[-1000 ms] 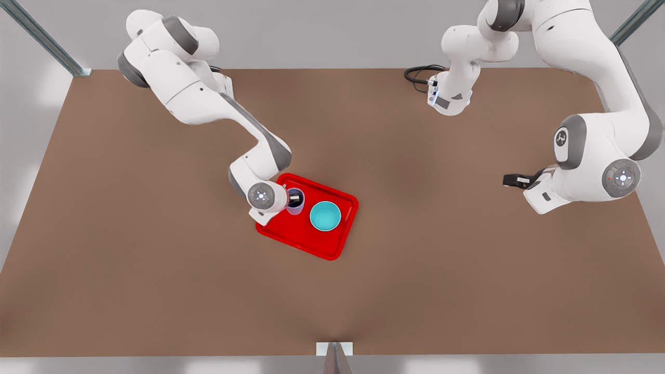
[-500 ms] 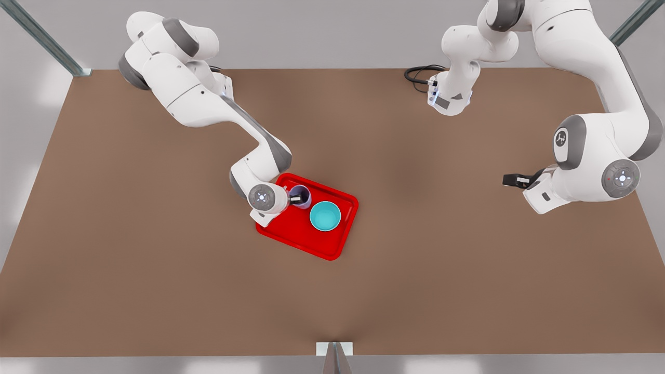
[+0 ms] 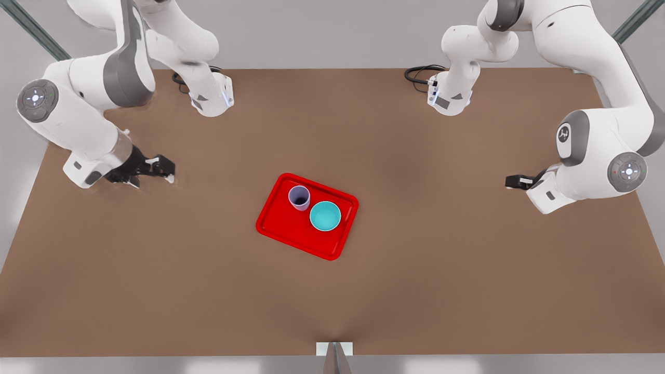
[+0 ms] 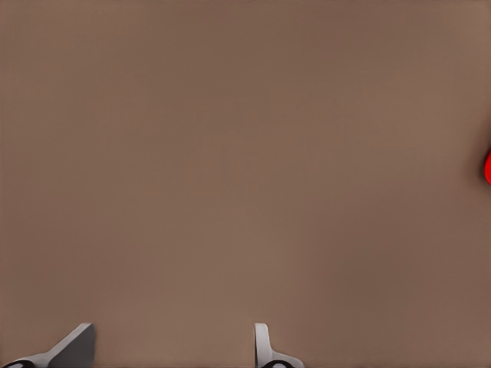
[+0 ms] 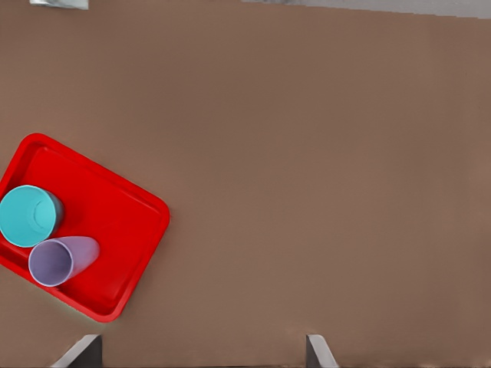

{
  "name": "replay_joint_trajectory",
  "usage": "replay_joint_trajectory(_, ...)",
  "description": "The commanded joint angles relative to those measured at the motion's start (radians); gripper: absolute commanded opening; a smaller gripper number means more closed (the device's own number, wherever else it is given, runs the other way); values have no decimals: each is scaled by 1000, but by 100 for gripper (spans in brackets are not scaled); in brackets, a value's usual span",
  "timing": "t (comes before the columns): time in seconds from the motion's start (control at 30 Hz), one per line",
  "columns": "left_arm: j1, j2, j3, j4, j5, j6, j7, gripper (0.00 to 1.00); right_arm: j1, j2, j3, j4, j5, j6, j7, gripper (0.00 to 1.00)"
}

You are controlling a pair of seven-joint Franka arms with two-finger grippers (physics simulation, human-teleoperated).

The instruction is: Place the bowl on the tray with the left arm and the cup on the tray with the right arm

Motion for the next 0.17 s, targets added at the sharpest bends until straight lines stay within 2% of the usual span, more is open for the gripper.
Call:
replay_joint_trajectory(0.0,1,0,-1,0,1,1,0,100,51,-3,1,3,0,-12,5,100)
replay_joint_trajectory(0.13,1,0,-1,0,-2,2,0,100,46,-2,0,12,-3,-29,12,100)
